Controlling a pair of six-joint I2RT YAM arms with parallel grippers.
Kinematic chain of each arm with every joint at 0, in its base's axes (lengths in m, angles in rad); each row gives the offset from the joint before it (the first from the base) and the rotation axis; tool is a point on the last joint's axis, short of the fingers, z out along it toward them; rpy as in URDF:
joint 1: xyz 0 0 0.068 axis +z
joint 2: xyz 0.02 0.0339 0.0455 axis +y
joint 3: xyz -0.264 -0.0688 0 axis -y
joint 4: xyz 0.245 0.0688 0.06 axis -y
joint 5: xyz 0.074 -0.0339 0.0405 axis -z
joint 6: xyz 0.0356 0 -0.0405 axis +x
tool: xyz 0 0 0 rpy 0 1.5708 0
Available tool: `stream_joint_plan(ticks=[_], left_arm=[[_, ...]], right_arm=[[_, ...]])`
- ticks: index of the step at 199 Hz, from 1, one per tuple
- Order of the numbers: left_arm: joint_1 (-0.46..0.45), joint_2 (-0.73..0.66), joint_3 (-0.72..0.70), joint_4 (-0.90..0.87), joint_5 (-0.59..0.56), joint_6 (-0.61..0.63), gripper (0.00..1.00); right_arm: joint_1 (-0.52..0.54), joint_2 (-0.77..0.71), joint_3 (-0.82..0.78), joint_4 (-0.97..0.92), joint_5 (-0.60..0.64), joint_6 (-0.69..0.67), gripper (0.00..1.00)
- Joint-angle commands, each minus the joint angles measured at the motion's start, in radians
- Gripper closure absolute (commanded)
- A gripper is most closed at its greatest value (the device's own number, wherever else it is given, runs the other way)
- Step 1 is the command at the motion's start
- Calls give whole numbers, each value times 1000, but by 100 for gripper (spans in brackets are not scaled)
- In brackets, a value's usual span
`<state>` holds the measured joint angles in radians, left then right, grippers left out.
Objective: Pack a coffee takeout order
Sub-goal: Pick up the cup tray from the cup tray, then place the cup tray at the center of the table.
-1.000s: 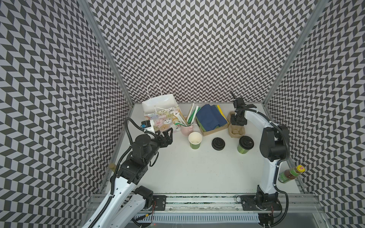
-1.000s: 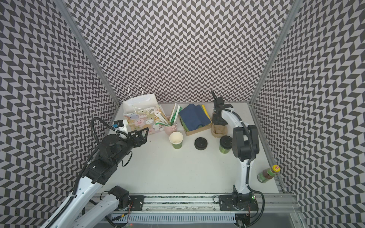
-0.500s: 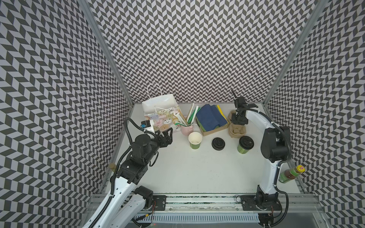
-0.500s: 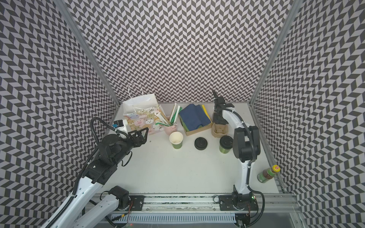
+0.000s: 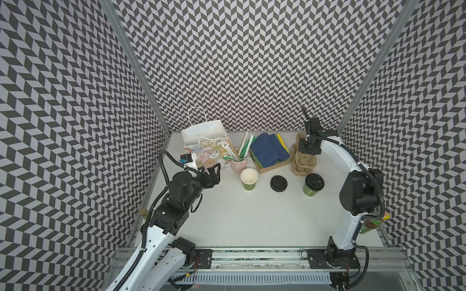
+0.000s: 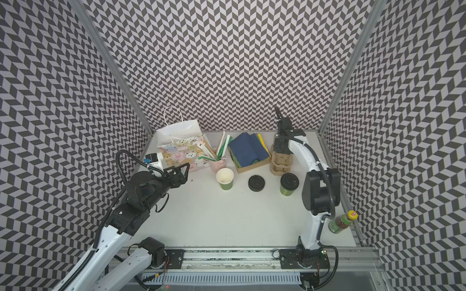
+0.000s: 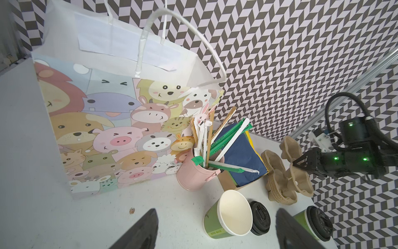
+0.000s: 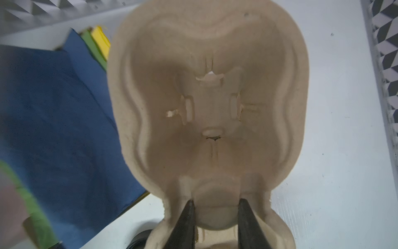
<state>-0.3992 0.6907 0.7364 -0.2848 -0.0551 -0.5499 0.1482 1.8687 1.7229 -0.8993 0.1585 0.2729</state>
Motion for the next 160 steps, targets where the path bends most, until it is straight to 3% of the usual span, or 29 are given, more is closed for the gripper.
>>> stream_joint_plan(ticks=[1, 71, 160], left_arm=[[5, -20, -8, 16, -14, 10, 14], [11, -60, -6, 13, -72, 5, 14], [14, -45, 59, -19, -126, -26, 14]], right_arm=[[18, -111, -6, 14, -34, -1, 77], [254, -385, -106, -44, 50, 33, 74], [521, -695, -604, 39, 49, 250, 73]])
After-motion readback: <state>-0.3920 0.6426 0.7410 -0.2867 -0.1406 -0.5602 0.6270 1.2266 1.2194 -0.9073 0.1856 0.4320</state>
